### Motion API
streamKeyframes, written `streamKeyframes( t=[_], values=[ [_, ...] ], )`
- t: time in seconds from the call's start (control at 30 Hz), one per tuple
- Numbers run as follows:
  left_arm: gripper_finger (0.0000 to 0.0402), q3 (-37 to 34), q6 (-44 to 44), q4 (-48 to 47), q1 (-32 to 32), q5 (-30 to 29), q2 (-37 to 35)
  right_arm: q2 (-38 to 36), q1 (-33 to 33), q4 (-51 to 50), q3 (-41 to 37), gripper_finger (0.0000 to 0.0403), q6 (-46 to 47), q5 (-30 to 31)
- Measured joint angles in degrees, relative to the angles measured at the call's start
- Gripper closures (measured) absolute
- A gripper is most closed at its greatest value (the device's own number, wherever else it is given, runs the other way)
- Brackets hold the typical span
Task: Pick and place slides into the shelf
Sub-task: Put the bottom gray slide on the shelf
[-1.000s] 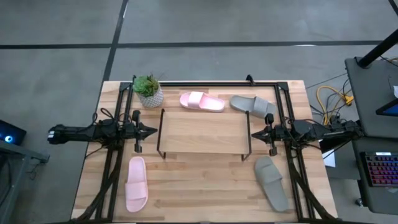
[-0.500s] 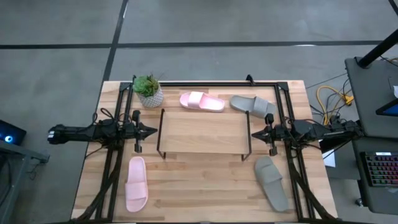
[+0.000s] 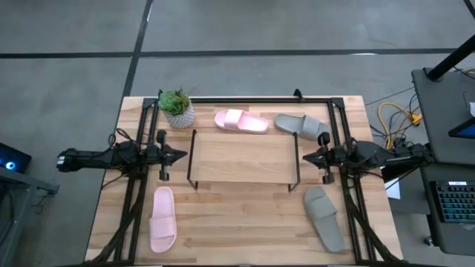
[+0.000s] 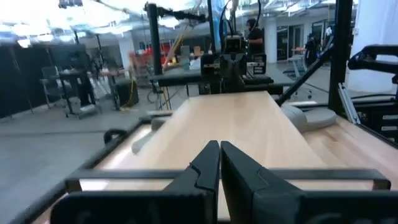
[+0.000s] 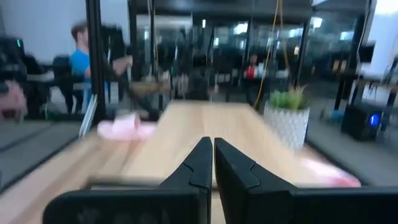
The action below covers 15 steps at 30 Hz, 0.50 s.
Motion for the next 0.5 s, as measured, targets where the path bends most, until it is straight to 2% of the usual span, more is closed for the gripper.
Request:
streamKeyframes(
  t=[0.2, 0.33, 0.5],
  values=[
    [0.0401, 0.00, 6.73, 15.14, 0.04, 1.26, 0.59, 2.05, 0.15, 15.07, 0.04, 0.0387, -6.41, 0.00],
    [0.0382, 0.07, 6.76, 21.48, 0.02, 1.53, 1.93, 6.18, 0.15, 15.64, 2.67, 0.0357, -11.00, 0.02],
    [0.0321, 1.81, 6.70, 23.88, 0.02, 2.62, 4.38, 14.09, 0.15, 13.28, 10.72, 0.0306, -14.76, -3.17]
  ],
)
